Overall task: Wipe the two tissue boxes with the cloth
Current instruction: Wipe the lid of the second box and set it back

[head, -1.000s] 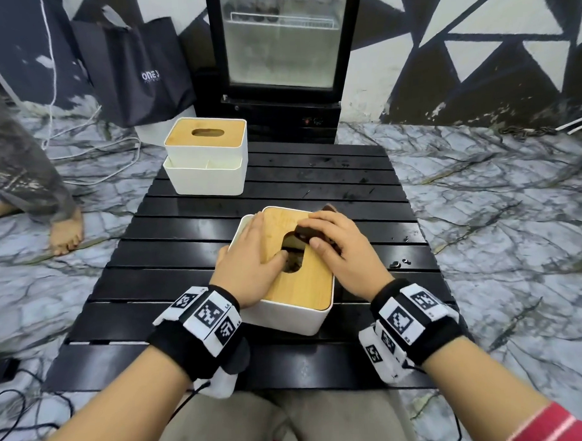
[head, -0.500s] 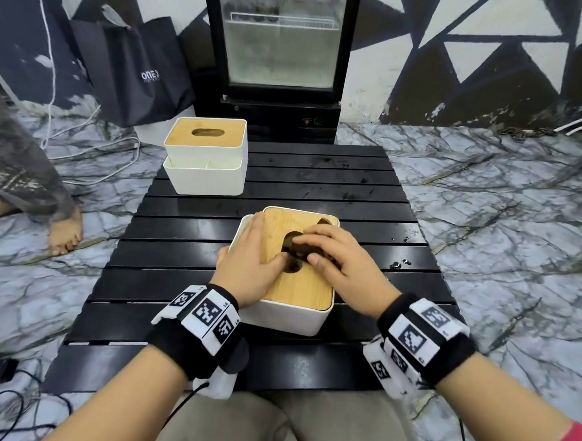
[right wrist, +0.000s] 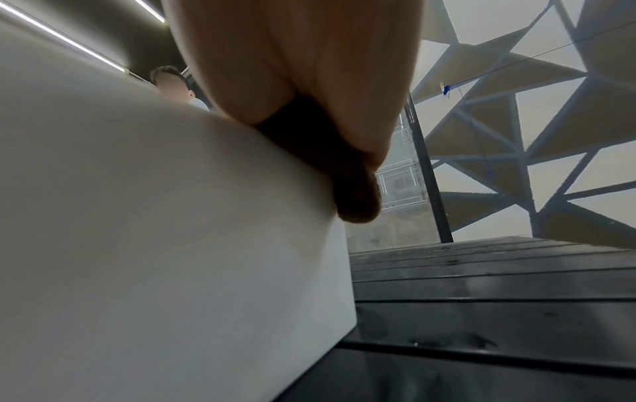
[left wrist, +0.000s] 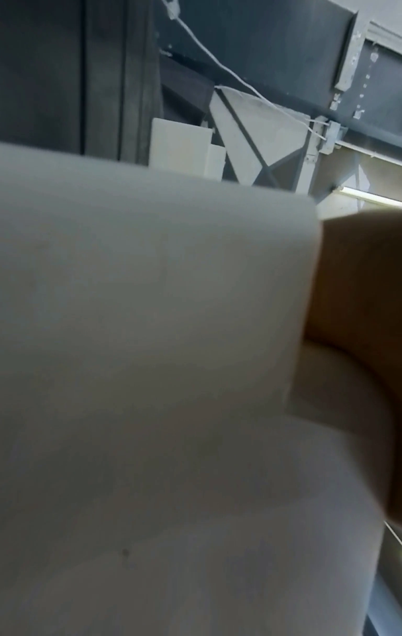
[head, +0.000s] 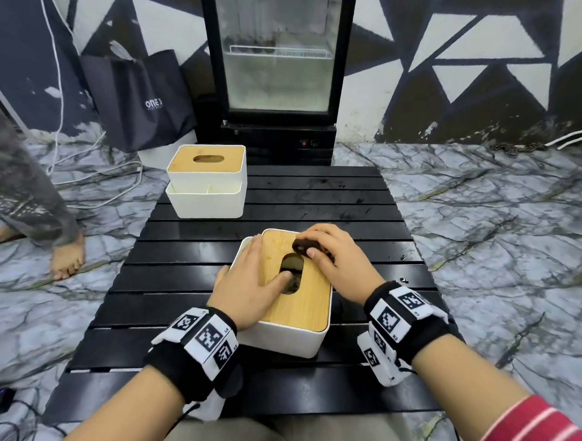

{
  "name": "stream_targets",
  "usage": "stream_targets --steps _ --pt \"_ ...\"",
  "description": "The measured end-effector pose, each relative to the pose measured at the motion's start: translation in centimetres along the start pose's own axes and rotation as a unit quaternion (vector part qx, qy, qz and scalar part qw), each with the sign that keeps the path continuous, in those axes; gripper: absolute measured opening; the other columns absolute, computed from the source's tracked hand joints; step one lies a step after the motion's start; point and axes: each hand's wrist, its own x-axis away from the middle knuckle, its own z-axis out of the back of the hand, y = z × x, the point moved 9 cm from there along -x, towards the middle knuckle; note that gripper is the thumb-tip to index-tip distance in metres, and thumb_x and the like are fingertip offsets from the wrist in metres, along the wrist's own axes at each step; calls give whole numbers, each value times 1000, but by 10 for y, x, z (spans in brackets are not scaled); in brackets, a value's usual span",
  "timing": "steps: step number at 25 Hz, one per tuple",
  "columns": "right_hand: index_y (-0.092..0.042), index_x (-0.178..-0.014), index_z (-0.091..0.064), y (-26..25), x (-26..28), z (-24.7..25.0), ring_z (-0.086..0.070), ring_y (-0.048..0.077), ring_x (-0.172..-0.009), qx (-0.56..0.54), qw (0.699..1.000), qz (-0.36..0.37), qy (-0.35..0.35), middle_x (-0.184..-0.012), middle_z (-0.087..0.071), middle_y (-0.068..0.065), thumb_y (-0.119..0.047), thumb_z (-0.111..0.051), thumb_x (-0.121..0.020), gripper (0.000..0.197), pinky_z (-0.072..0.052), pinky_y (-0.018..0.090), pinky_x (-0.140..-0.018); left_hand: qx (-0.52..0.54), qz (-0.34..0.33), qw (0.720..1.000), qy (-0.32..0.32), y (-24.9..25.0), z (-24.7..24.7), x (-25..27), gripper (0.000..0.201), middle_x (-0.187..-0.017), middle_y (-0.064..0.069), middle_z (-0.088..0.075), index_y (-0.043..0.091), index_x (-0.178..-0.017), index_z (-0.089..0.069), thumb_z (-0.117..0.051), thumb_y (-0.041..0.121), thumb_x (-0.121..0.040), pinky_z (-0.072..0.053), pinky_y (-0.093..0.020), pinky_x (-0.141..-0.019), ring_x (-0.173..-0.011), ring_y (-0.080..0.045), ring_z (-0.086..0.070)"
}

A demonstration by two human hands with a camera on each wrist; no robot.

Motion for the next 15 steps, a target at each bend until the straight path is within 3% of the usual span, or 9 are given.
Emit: stream_targets --steps 2,5,7,9,13,15 --pt "-22 -120 -55 0 1 0 -36 14 -117 10 1000 -16 5 -124 -49 -3 -16 -47 -93 29 -26 22 -98 -76 -10 997 20 2 8 1 87 -158 7 -14 20 -150 -5 -30 70 -83 -9 -45 -117 -142 -11 -22" --pt "-23 -120 -53 3 5 0 -36 17 -117 46 997 -55 41 -124 -48 -3 -20 -46 -93 28 -33 31 -99 -149 -36 988 25 19 11 11 112 -159 9 -8 23 -150 -1 -5 86 -57 -2 -47 -116 -144 -7 -13" --pt "-23 -121 -52 2 8 0 -36 20 -116 83 992 -82 55 -125 -46 -2 -22 -45 -93 29 -38 39 -97 -169 -41 984 -25 27 -6 20 126 -159 7 -1 30 -149 7 -9 96 -43 2 -51 -115 -146 -10 -4" --pt "-23 -122 -50 0 12 1 -35 21 -116 105 989 -92 47 -126 -45 -1 -24 -44 -94 29 -38 39 -97 -190 -47 979 -56 29 -16 23 126 -160 5 2 33 -147 14 -17 93 -40 4 -53 -114 -146 -11 2" --pt "-25 -124 -49 -7 33 10 -33 19 -114 86 994 -58 18 -126 -43 -3 -23 -44 -95 30 -26 20 -97 -196 -64 974 -90 16 -4 19 125 -159 11 1 32 -149 9 -25 86 -41 11 -51 -114 -146 -7 2" --pt "-27 -125 -49 -14 50 11 -33 14 -112 78 996 -37 -11 -126 -43 -5 -22 -44 -95 31 -22 15 -97 -187 -56 976 -95 2 10 18 122 -159 12 0 32 -149 2 -39 85 -48 12 -49 -114 -145 -5 2"
